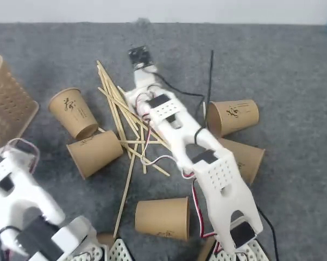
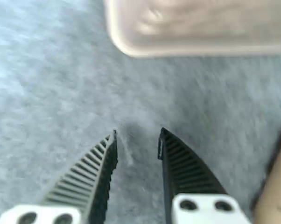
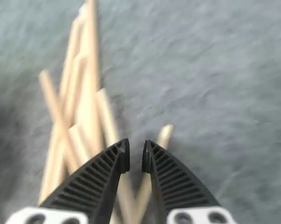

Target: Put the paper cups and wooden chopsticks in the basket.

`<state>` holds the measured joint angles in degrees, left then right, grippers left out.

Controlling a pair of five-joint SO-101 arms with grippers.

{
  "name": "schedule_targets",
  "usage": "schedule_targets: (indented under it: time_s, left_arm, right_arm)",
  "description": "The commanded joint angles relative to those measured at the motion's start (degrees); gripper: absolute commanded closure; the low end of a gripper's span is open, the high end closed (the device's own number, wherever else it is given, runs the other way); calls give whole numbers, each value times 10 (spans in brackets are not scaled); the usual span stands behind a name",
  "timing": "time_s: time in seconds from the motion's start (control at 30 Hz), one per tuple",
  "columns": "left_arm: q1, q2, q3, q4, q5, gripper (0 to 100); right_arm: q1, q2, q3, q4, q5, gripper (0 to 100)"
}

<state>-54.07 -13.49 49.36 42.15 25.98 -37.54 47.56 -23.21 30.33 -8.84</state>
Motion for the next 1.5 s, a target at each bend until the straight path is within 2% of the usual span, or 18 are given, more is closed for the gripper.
schedule_targets:
  time_s: [0.0, 0.2, 0.47, 0.7, 0.9, 1.03, 1.23, 1.47]
  left_arm:
    - [-60, -5, -37, -9, 16, 863]
    - [-145, -5, -94, 24, 16, 863]
    - [-244, -5, -240, 87, 16, 863]
    - [-289, -4, -342, 98, 16, 863]
    - [-286, -3, -354, 96, 17, 863]
    - [-286, -4, -355, 95, 48, 863]
    - [-286, -5, -356, 95, 59, 861]
    - [-291, -5, -355, 95, 59, 861]
  right_arm:
    - [-32, -15, -35, 26, -2, 940]
    - [-75, -15, -35, 50, 91, 940]
    - [-123, -51, -35, 152, 98, 940]
    - [-132, -153, -35, 289, 96, 940]
    - [-138, -209, -33, 358, 100, 939]
    - [-118, -207, -33, 347, 101, 915]
    - [-50, -177, -32, 274, 96, 753]
    - [7, -70, -35, 116, 95, 739]
